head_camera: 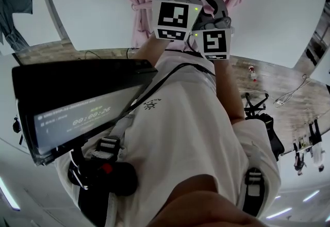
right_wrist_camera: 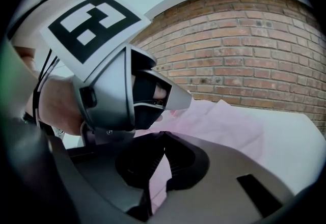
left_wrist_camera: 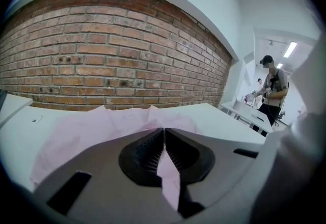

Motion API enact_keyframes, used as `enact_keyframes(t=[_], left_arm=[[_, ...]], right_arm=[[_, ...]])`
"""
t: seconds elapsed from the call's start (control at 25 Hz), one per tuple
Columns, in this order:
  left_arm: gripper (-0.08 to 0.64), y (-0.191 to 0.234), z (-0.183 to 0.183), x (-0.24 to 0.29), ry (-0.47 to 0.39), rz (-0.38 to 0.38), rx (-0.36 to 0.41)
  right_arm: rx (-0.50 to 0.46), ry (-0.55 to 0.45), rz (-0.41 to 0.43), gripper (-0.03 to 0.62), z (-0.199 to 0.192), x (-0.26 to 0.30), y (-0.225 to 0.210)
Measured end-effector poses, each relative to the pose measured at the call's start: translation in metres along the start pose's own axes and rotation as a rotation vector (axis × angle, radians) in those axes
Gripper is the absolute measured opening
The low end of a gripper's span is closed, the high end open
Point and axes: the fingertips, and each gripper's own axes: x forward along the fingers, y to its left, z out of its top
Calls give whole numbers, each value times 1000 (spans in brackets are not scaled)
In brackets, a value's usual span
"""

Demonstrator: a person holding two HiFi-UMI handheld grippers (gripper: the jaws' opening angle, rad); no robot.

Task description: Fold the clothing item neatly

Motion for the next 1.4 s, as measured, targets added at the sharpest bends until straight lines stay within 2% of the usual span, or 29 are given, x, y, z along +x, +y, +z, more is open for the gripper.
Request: enact_keyframes(t=[0.4, 0.56, 0.76, 0.92, 1.04, 1.2, 1.28, 1.4], left_arm=[[15, -17, -6, 7, 13, -52, 20], [17, -18, -17, 12, 47, -64, 28], [17, -17, -36, 19, 102, -93, 2], [17, -27, -48, 22, 146, -154, -15], [17, -41, -62, 25, 207, -221, 0], [76, -57, -76, 27, 270, -286, 35], [80, -56, -72, 23, 253, -279, 37], [80, -44, -63, 12, 191, -223, 30]], right_arm=[[15, 15, -45, 3, -6, -12, -2], [17, 28, -53, 3, -11, -15, -4], [15, 43, -63, 3, -18, -19, -7], [15, 59, -106, 3, -25, -33, -24], [16, 54, -167, 3, -24, -41, -47], [9, 15, -202, 3, -4, -32, -71], [-6, 4, -191, 3, 3, -21, -74], [-23, -6, -171, 3, 8, -8, -71]])
